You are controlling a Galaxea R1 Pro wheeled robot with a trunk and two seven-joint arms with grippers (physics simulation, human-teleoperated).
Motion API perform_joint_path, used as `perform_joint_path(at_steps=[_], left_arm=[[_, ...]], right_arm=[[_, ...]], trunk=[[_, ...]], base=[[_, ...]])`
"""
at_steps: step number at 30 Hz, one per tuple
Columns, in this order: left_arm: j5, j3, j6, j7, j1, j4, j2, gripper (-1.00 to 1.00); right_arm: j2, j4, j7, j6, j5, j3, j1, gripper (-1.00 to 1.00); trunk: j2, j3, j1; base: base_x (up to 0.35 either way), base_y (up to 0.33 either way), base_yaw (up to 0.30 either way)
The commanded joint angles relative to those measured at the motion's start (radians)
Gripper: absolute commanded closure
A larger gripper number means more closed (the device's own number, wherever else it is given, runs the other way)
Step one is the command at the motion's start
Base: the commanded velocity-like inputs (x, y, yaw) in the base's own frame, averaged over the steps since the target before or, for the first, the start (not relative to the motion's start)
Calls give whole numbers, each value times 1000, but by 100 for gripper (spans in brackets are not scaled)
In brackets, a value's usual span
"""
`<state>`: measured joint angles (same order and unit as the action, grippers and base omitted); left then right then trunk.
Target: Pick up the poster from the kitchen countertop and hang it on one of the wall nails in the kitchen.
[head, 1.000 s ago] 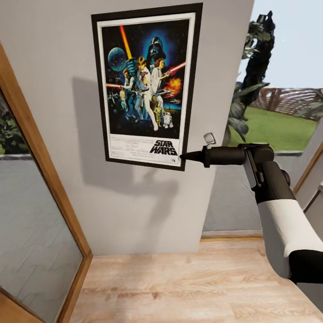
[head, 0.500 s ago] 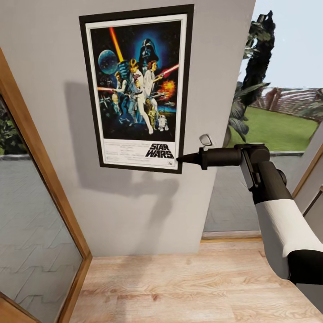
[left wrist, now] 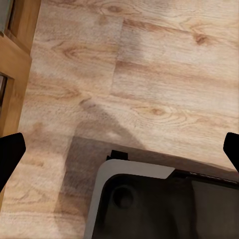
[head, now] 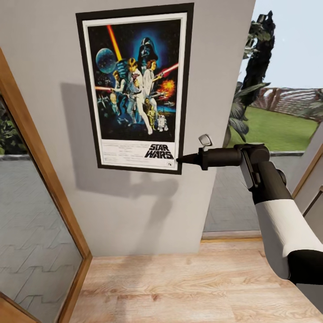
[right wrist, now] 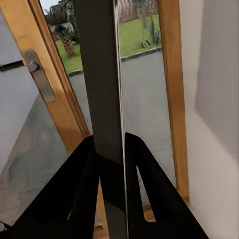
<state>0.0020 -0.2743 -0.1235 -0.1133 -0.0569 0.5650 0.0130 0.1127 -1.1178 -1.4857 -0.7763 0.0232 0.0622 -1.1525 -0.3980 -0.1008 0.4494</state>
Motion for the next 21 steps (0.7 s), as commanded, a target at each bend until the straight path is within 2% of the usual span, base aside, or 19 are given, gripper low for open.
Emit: perform_joint_path(at_steps=[1, 4, 21], left_arm=[[0, -5, -1, -8, 0, 1, -1, -100], [1, -5, -1, -8, 0, 1, -1, -100], [0, -5, -1, -8, 0, 2, -1, -100]], right_arm=[[1, 0, -10, -14, 3, 1, -1, 100], [1, 0, -37, -14, 2, 1, -1, 100], [1, 0, -43, -14, 1, -2, -1, 100]], trunk=[[-2, -2, 1], [-2, -2, 1], [-2, -2, 1]], base=[[0, 0, 0], [0, 0, 0], [1, 0, 0]])
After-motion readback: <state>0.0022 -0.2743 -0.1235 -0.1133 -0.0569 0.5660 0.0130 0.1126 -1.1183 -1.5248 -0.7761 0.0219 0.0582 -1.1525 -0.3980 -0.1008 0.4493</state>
